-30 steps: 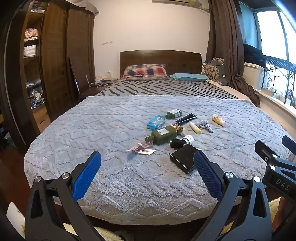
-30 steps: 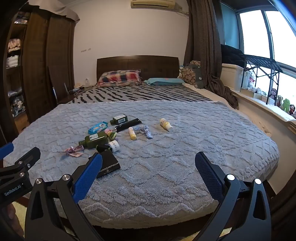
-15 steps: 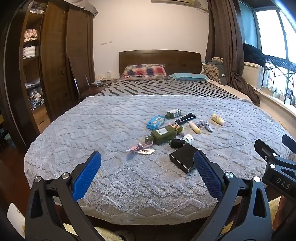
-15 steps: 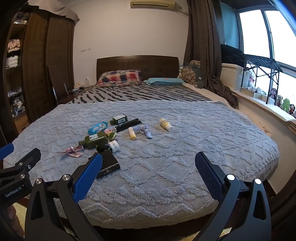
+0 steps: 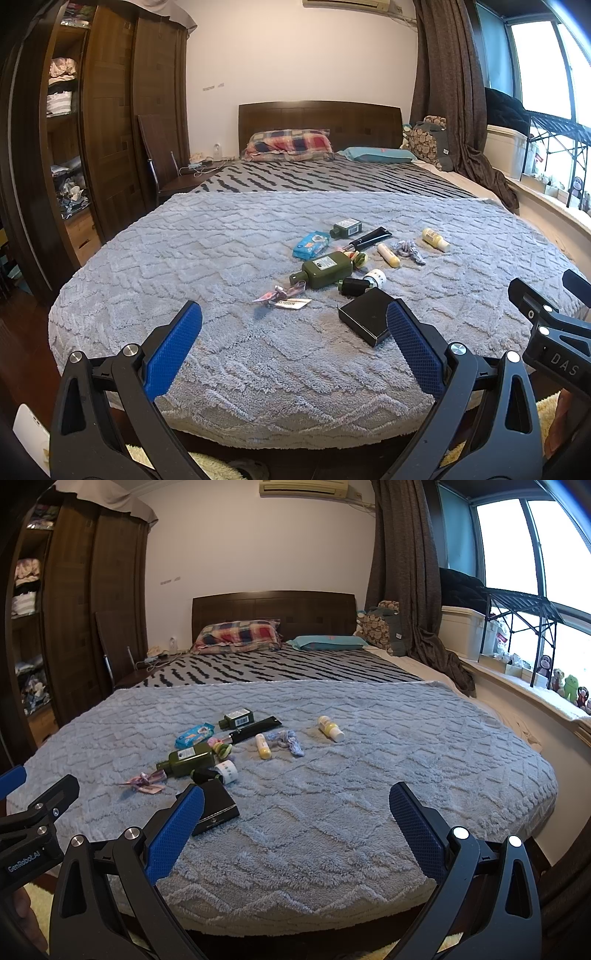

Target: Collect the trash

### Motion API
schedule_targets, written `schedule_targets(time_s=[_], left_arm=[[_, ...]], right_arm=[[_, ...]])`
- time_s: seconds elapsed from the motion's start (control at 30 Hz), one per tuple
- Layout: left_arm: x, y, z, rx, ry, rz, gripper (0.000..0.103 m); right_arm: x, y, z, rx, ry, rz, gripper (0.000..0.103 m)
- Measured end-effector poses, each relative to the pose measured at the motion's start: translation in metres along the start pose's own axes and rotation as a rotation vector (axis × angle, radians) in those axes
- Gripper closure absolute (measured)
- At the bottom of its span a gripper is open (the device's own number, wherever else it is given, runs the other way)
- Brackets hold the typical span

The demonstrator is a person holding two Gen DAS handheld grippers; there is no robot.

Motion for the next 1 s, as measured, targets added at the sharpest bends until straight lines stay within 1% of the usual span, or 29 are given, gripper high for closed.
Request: schedule_targets(time_s=[1.0], left_arm=[[0.0051,0.0037,-0.0032,0.006,-0.006,-0.007,0.008]], right_arm=[[-0.0011,0.0011,-0.0006,-0.001,-0.003,-0.001,0.003]])
Point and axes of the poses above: each gripper's, at about its wrist camera, not at the fingertips, and x roughly against the way its jaws point, y to its left, z to its underside, the point moved 4 cm from there along -x, roughly the way its jaws point, and after that the axes turned 8 degrees about -x, right-handed, at the moved point
